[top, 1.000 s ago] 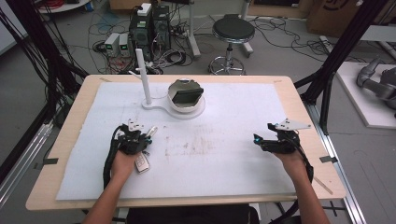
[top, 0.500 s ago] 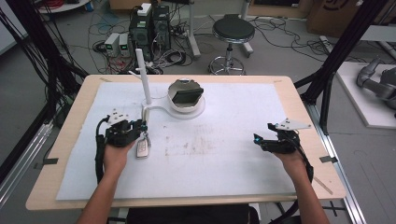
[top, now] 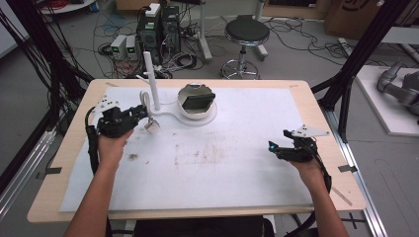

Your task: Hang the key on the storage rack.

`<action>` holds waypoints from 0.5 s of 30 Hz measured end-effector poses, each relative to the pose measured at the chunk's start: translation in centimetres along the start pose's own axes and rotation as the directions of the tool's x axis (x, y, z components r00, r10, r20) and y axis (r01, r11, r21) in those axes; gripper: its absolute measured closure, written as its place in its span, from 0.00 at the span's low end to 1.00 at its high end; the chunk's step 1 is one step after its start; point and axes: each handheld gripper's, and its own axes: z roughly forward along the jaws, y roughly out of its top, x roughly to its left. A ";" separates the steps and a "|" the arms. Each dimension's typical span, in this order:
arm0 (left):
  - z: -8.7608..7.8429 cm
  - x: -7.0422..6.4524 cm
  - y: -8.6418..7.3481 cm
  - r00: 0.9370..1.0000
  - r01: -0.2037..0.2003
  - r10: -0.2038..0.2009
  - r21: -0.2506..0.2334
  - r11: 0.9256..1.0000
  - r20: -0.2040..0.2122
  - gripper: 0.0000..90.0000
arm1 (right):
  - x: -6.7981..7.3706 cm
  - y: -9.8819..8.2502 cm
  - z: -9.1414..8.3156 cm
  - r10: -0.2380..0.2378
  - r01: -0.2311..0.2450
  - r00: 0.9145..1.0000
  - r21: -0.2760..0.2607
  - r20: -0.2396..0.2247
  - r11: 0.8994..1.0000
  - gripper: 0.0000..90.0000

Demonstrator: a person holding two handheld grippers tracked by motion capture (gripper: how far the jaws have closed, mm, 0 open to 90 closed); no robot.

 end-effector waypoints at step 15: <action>0.8 1.8 1.9 0.996 0.032 -0.030 -0.027 0.999 0.087 0.83 | 0.0 0.0 0.1 -0.007 0.007 1.000 -0.001 -0.001 1.000 0.26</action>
